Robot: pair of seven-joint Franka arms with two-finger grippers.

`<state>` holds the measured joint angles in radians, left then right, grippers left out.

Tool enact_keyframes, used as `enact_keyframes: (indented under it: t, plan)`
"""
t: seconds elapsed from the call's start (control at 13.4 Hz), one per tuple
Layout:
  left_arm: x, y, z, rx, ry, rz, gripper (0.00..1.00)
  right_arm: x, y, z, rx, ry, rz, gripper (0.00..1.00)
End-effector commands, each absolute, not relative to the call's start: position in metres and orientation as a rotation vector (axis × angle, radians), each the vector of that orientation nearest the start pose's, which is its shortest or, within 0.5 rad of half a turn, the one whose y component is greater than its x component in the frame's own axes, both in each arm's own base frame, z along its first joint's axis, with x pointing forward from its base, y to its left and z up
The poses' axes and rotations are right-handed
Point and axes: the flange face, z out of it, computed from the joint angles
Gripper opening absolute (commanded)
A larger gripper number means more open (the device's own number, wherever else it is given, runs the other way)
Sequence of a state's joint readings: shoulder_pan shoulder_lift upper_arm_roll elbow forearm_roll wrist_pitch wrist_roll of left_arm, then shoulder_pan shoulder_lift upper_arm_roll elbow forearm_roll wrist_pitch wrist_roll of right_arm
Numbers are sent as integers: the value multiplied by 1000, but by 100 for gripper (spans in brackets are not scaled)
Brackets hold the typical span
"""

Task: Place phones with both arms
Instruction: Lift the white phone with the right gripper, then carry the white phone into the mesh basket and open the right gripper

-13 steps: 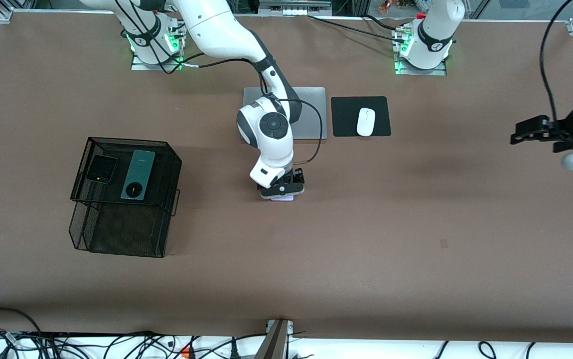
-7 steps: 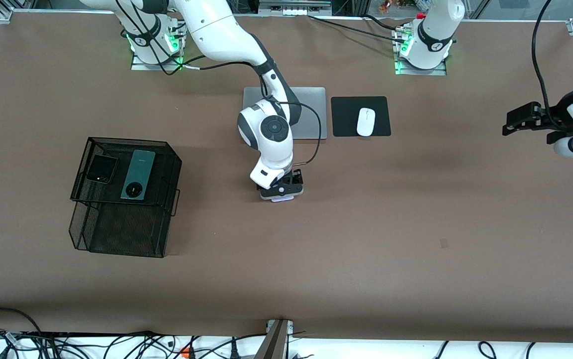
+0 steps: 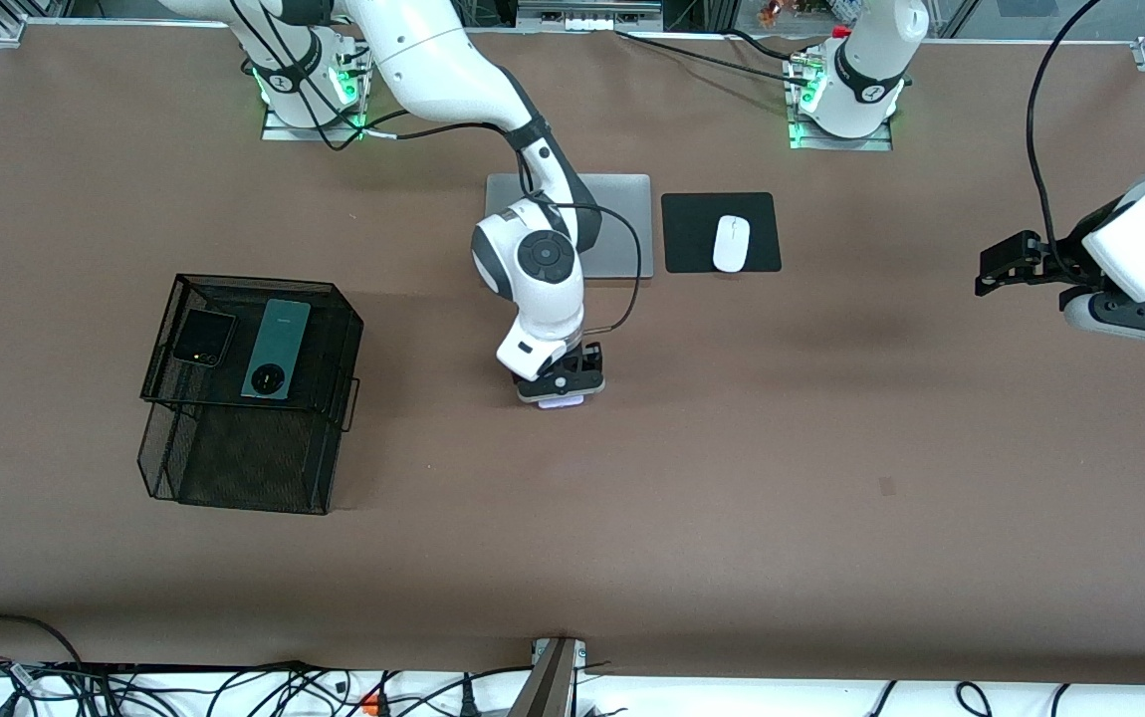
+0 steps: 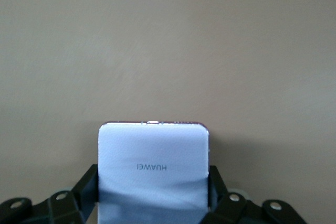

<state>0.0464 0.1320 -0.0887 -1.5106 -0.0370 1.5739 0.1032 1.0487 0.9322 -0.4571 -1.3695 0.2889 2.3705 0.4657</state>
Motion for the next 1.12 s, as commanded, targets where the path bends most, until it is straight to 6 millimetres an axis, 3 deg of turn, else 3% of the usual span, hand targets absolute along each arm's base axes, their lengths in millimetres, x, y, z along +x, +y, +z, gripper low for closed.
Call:
enact_keyframes:
  t: [0.0, 0.15, 0.3, 0.45, 0.6, 0.67, 0.75, 1.05]
  plan:
    - [574, -32, 583, -3152, 224, 79, 100, 611, 416, 320, -3189, -88, -273, 0]
    - [575, -41, 582, -3151, 202, 72, 100, 636, 350, 372, -3205, -116, -192, 0]
    - [572, -42, 583, -3150, 195, 92, 100, 661, 273, 393, -3210, -200, -91, 0]
    - [569, -40, 585, -3149, 205, 113, 100, 681, 200, 391, -3225, -236, -9, 0]
    - [568, -36, 586, -3149, 198, 121, 100, 701, 125, 375, -3217, -199, -21, 0]
    - [564, -35, 590, -3148, 205, 125, 100, 710, 97, 365, -3190, -217, -45, 0]
    - [562, -33, 593, -3147, 213, 128, 100, 714, 82, 353, -3139, -251, -42, 0]
    - [559, -17, 599, -3115, 266, 114, 100, 720, 57, 323, -3130, -194, -137, 0]
